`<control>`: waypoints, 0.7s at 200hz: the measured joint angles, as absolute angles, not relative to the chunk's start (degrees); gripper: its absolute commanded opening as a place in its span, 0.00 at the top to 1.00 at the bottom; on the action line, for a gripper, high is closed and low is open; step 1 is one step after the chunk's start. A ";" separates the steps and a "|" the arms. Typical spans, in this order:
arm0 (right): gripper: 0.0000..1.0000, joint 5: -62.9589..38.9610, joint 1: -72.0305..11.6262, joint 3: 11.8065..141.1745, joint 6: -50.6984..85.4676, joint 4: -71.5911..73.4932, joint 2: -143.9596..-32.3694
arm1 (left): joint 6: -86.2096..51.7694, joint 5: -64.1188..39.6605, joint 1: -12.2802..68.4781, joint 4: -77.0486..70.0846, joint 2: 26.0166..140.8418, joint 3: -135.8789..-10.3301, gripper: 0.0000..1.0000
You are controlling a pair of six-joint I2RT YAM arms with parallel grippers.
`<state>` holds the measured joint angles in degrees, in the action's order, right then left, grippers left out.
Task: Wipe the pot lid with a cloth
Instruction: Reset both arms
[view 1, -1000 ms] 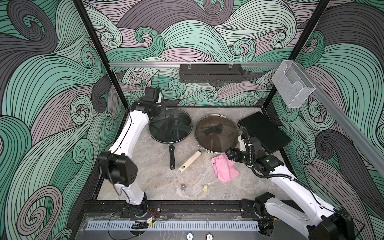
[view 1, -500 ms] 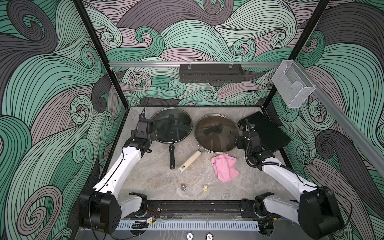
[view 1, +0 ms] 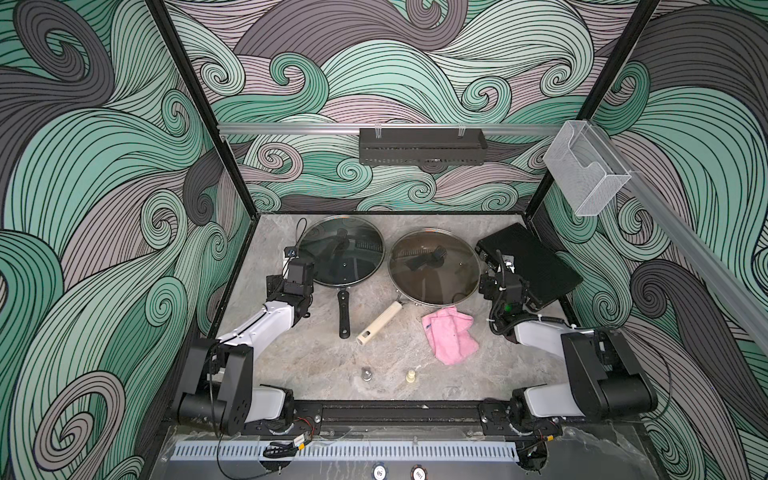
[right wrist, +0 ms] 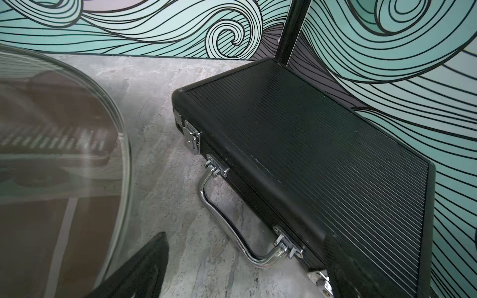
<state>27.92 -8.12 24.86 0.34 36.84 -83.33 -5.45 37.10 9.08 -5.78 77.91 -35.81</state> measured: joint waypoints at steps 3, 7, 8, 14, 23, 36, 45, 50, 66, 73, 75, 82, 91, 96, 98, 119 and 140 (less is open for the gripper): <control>0.07 27.70 -7.90 24.82 0.34 37.60 -83.85 | -5.28 36.95 8.99 -6.79 78.15 -35.31 0.11; 0.07 27.35 -7.70 24.80 0.32 38.26 -84.38 | -4.97 36.80 8.80 -8.12 78.52 -34.63 0.11; 0.07 27.24 -7.64 24.80 0.30 38.52 -84.58 | -4.89 36.71 8.71 -8.60 78.67 -34.39 0.11; 0.07 26.76 -7.35 24.80 0.25 39.35 -85.25 | -4.45 36.42 8.47 -10.61 79.20 -33.43 0.11; 0.07 25.96 -7.03 24.82 0.19 39.66 -85.60 | -3.92 35.68 7.92 -13.41 80.05 -32.25 0.11; 0.08 24.62 -6.50 24.82 0.19 40.23 -85.62 | -3.14 33.91 6.81 -16.99 80.93 -31.20 0.11; 0.07 23.64 -6.20 24.84 0.19 40.66 -85.62 | -2.90 32.29 5.93 -19.42 81.52 -30.85 0.11; 0.07 22.96 -5.96 24.82 0.19 40.97 -85.62 | -2.87 31.18 5.32 -21.02 81.97 -30.74 0.11; 0.07 20.78 -5.10 24.49 0.19 42.50 -85.62 | -2.90 27.66 3.49 -25.06 83.72 -30.72 0.11; 0.07 19.92 -4.75 24.12 0.21 43.48 -85.62 | -2.85 26.20 2.83 -26.74 84.71 -30.70 0.11; 0.07 19.59 -4.67 24.01 0.21 43.75 -85.62 | -2.85 25.91 2.59 -27.20 85.03 -30.68 0.11; 0.07 18.76 -4.38 23.59 0.21 44.62 -85.78 | -2.87 24.43 1.93 -28.10 85.69 -30.59 0.12; 0.07 17.67 -4.16 22.94 0.16 46.41 -86.30 | -2.90 22.17 0.97 -28.71 86.04 -30.30 0.12; 0.06 17.17 -4.12 22.61 0.14 47.46 -86.85 | -2.94 20.67 0.47 -29.63 86.06 -29.85 0.12; 0.06 17.02 -4.08 22.46 0.12 47.92 -87.09 | -2.92 20.18 0.30 -30.06 86.06 -29.63 0.12; 0.05 15.29 -3.66 21.85 0.14 48.53 -88.20 | -2.46 15.46 -0.75 -37.98 87.00 -25.36 0.11; 0.01 13.85 -3.11 21.85 0.21 49.01 -88.20 | -2.15 11.99 -1.13 -37.17 87.81 -24.82 0.10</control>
